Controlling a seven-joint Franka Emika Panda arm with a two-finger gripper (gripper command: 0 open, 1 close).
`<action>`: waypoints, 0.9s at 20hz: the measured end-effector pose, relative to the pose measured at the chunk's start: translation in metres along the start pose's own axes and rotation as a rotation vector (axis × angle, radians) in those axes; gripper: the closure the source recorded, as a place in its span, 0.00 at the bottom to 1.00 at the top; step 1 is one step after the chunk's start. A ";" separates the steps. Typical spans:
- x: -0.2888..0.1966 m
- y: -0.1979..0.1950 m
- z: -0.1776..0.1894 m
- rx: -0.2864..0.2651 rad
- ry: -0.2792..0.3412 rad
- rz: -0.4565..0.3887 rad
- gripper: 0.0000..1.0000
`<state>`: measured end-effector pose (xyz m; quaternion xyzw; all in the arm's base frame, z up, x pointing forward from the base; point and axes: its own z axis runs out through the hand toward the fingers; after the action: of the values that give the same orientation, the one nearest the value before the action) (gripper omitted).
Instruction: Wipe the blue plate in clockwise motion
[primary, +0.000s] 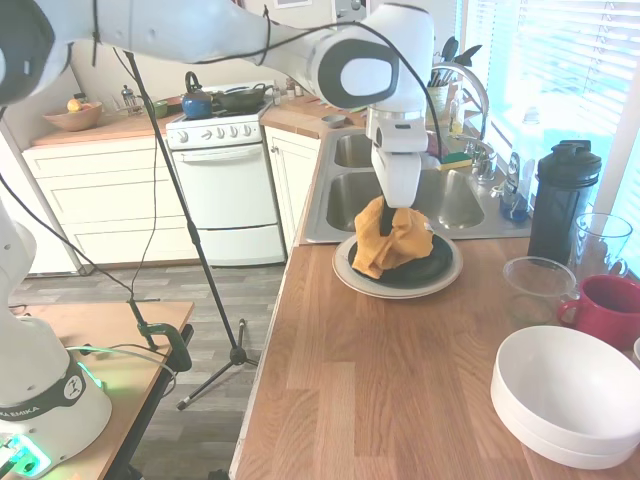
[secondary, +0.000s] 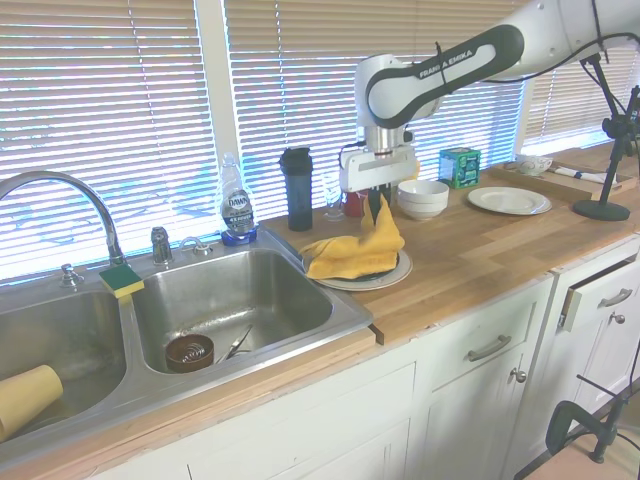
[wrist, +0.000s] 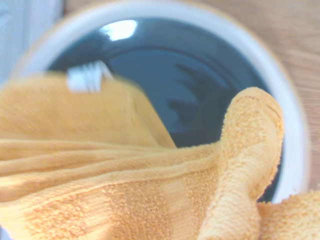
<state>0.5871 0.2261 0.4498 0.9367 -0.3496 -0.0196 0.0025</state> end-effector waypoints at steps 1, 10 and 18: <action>0.000 0.004 -0.011 0.016 -0.001 0.000 1.00; 0.033 0.060 -0.099 0.120 -0.017 0.047 1.00; 0.115 0.110 -0.134 0.158 -0.060 0.166 1.00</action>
<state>0.6069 0.0664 0.5813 0.9007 -0.4265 -0.0200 -0.0802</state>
